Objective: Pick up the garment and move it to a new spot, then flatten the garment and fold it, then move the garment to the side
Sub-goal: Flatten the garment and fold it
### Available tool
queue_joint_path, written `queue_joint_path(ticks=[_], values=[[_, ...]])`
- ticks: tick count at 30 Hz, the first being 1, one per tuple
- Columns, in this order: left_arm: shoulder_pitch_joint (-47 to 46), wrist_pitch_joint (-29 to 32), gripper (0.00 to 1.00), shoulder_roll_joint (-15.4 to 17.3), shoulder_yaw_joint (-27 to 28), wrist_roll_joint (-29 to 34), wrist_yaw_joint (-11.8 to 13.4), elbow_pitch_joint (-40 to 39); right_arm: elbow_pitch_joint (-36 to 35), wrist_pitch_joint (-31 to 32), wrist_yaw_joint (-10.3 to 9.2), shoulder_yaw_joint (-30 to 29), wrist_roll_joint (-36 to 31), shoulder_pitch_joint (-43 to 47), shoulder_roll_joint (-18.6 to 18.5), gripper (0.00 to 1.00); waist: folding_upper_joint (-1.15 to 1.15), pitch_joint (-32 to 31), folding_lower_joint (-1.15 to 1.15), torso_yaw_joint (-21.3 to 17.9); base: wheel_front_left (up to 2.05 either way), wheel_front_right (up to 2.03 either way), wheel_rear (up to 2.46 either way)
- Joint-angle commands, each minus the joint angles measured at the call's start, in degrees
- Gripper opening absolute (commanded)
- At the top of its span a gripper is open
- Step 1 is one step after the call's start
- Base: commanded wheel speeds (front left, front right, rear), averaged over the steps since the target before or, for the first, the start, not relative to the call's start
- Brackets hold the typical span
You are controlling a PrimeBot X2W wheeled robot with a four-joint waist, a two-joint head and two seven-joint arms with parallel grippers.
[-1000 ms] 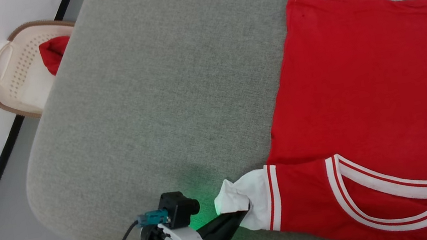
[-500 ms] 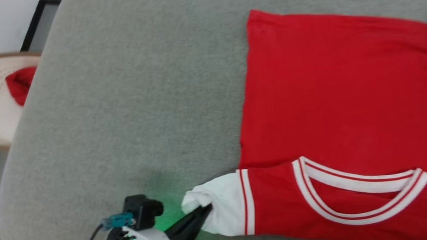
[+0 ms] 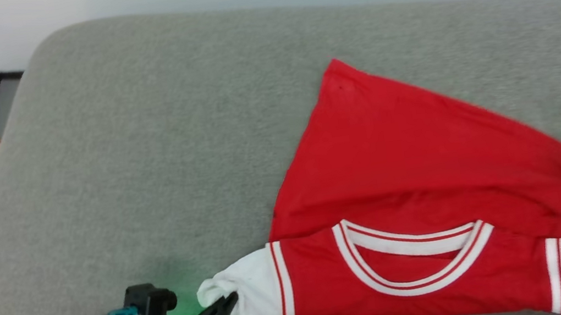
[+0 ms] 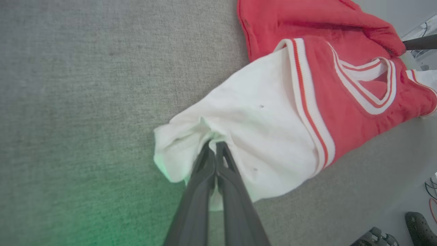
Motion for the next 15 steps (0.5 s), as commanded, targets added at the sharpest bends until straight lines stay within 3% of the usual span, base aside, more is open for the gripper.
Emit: queue_joint_path(ticks=[1,15], values=[[0.97,0.08,0.00,0.40,0.18,-0.17,0.21,-0.04,-1.33,-0.94,0.01,-1.12,1.09,4.11,0.02,0.00,0.00,-2.43,0.00,-2.84,0.00,0.00,0.00],[3.58,0.07,0.00,1.07,2.14,0.16,0.21,-0.28,-3.58,-5.12,-0.03,-7.66,0.05,19.52,4.97,0.00,0.00,-3.83,0.00,-5.07,0.00,0.00,0.00]])
